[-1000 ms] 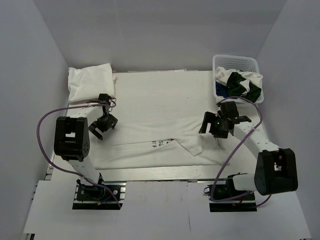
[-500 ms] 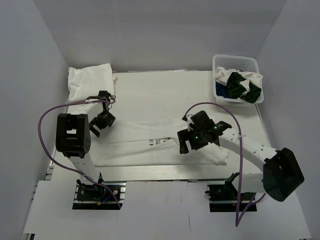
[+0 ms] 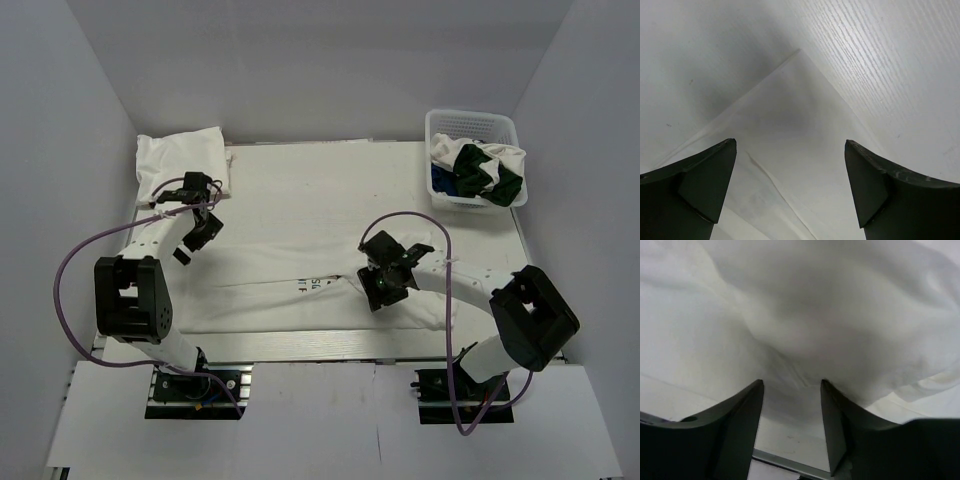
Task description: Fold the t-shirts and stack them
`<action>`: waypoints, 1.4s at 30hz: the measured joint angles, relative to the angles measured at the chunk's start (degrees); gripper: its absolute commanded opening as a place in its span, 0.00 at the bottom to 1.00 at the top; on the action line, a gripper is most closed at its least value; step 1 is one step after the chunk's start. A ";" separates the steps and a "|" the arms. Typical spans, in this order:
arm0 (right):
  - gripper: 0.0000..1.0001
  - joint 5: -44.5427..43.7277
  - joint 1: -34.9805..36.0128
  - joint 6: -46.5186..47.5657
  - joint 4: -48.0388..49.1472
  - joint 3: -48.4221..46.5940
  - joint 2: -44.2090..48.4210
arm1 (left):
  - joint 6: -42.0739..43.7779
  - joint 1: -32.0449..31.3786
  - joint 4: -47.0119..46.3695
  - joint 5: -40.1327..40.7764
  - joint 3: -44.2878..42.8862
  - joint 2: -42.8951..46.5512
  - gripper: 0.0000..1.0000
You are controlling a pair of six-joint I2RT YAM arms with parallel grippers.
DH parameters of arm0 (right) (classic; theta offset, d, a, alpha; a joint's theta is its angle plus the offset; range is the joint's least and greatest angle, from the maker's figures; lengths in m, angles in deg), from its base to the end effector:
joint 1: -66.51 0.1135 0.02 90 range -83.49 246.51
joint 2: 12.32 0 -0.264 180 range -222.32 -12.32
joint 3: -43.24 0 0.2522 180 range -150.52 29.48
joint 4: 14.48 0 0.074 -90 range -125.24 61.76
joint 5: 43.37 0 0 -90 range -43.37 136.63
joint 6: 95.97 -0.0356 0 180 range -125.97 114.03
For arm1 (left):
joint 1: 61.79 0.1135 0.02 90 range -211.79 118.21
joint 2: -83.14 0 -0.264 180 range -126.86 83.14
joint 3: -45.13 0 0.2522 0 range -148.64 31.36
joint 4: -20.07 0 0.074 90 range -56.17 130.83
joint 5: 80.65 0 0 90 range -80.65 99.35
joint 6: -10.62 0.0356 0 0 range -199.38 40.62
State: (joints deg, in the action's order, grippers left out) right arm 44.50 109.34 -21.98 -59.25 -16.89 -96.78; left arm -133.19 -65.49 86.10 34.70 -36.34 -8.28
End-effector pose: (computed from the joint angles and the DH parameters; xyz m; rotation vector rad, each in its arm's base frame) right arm 0.1941 0.1781 0.1700 -0.6397 2.7243 0.2082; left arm 0.3010 -0.0042 0.2308 -1.2082 2.4086 0.3718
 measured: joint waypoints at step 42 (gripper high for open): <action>0.90 29.68 -0.04 2.89 -5.22 -16.83 -7.19 | 0.83 0.59 -0.46 0.57 2.21 0.37 0.99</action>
State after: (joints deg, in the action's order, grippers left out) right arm 74.18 109.29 -19.10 -64.47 -33.72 -103.97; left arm -132.35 -64.90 85.65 35.26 -34.13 -7.90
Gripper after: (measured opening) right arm 0.690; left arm 0.987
